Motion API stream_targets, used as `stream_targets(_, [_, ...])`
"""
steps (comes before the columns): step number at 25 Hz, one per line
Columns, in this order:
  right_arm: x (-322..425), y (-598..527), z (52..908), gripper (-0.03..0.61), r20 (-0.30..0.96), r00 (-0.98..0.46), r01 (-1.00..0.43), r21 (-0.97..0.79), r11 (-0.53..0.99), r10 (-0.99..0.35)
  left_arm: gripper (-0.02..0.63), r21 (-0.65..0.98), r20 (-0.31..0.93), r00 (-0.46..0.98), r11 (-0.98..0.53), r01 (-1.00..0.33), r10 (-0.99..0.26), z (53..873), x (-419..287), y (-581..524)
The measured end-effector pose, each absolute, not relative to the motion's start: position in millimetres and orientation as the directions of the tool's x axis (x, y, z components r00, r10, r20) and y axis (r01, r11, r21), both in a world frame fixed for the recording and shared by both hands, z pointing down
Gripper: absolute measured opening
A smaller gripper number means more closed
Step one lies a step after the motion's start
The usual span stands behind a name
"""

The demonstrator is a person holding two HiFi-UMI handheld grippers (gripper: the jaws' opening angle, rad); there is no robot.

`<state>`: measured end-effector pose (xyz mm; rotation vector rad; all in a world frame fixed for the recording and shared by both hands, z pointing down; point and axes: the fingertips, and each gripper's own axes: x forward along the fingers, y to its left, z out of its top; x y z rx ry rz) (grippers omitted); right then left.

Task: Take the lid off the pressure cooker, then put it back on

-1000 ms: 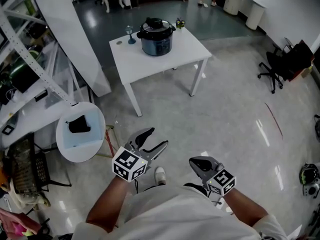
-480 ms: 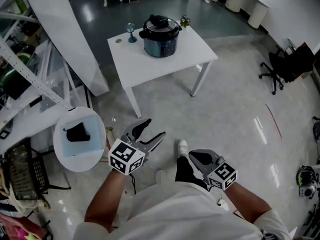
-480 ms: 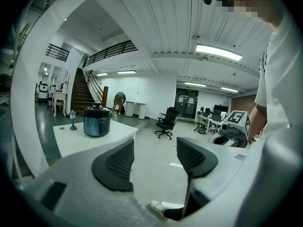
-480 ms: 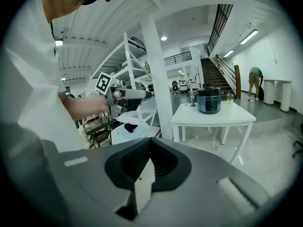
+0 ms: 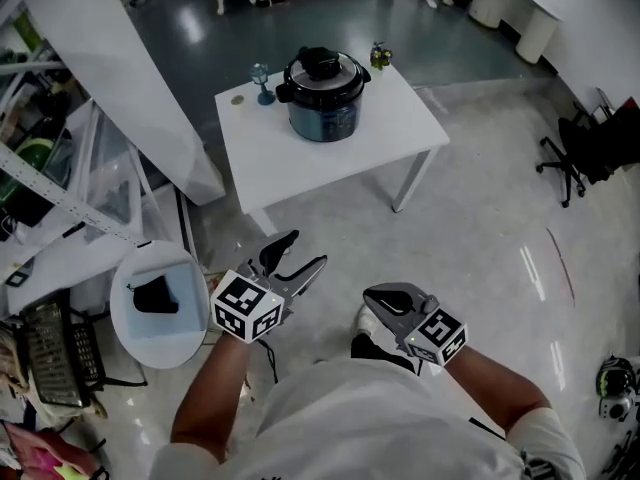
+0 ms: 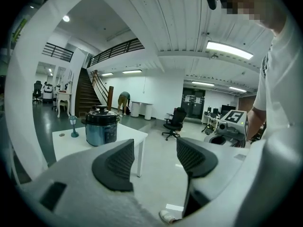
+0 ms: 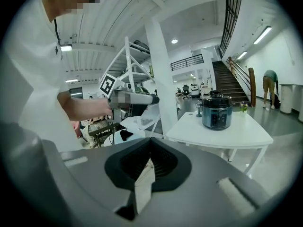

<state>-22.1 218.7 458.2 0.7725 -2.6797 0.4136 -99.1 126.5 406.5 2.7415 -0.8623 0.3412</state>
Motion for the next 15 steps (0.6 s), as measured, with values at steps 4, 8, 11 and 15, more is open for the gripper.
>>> stream_targets(4, [-3.4,167.4,460.0,0.014,0.375,-0.817,-0.533,-0.201,0.822,-0.438,0.284,0.148,0.302,0.785,-0.787,-0.599,-0.541,402.2,-79.6,70.9])
stream_targets(8, [17.6,125.8,464.3,0.014,0.377,-0.829,-0.513,-0.222,0.829,-0.412,0.284,0.137,0.311,0.773,-0.779,-0.612,-0.553,403.5,-60.8,17.6])
stream_targets(11, [36.3,93.2,467.8,0.014,0.354,-0.828,-0.526,-0.224,0.821,-0.434,0.281,0.119,0.301,0.764,-0.772,-0.624,-0.571,399.7,-50.2,-25.1])
stream_targets(15, [51.1,55.1,476.1,0.014,0.355,-0.817,-0.547,-0.229,0.806,-0.454,0.281,0.087,0.286,0.747,-0.76,-0.644,-0.6,390.0,-46.5,-83.8])
